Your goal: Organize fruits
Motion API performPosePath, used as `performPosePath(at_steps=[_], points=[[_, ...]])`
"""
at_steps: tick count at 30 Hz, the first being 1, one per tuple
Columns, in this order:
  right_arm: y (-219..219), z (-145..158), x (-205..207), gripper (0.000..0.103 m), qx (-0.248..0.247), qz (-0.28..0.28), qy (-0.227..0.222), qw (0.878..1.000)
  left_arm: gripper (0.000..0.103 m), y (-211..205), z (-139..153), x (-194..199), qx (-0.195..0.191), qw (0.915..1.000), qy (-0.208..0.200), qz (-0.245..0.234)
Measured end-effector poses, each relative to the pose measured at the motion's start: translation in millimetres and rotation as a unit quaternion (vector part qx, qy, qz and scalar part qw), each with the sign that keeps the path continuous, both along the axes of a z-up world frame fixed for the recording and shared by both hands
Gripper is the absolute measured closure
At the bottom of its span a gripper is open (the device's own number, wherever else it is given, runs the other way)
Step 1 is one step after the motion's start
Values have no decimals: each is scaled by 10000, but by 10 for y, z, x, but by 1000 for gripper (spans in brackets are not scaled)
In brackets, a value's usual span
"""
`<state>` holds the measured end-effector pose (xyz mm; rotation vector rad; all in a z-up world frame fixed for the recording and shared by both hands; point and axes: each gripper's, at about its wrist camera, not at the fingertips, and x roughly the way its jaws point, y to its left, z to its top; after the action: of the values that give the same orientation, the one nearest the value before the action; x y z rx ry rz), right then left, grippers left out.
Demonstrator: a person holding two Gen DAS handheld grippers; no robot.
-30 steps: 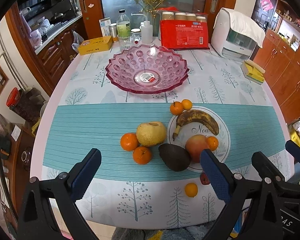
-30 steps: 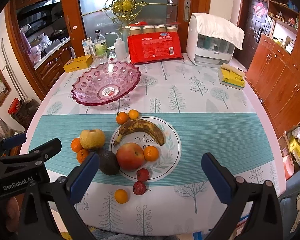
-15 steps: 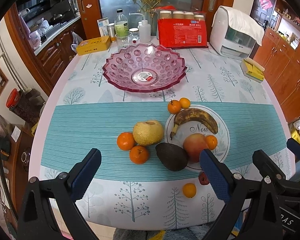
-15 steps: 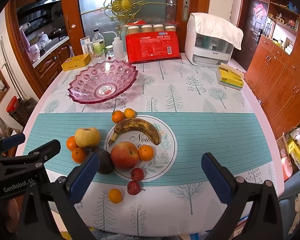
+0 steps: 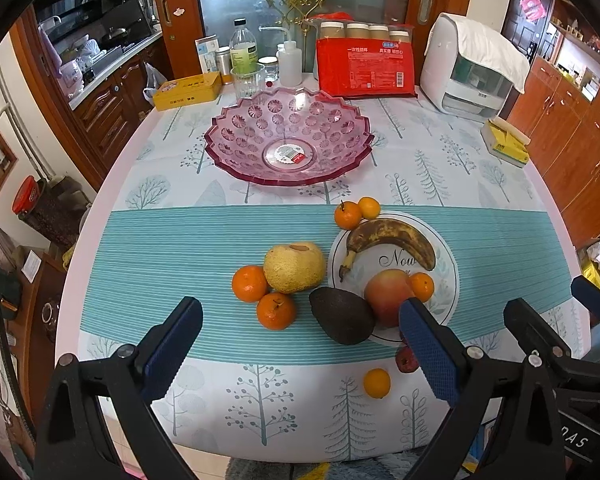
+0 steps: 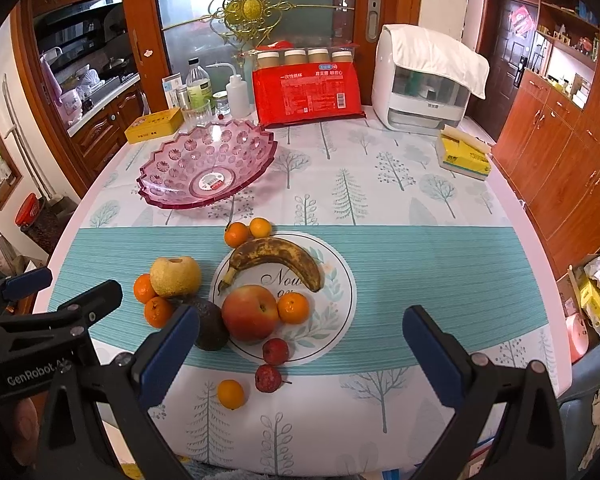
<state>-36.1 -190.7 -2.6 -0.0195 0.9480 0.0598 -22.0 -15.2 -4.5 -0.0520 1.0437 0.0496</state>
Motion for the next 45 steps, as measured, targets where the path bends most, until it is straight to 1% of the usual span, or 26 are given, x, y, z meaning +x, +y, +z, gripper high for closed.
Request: performPosePath(at_steps=[24,32,45], points=[[-49,36,45,1,12,36,-65,10000,5,-49,11,56,16,10000,-12,-11],[-44,33,34,1,21,39,-62,10000,5,-86,47,66,108,9999,-43,-35],[-36,24,9,1,21,38,-65,10000,5,-60,-26,-69,13,10000,-11,-73]])
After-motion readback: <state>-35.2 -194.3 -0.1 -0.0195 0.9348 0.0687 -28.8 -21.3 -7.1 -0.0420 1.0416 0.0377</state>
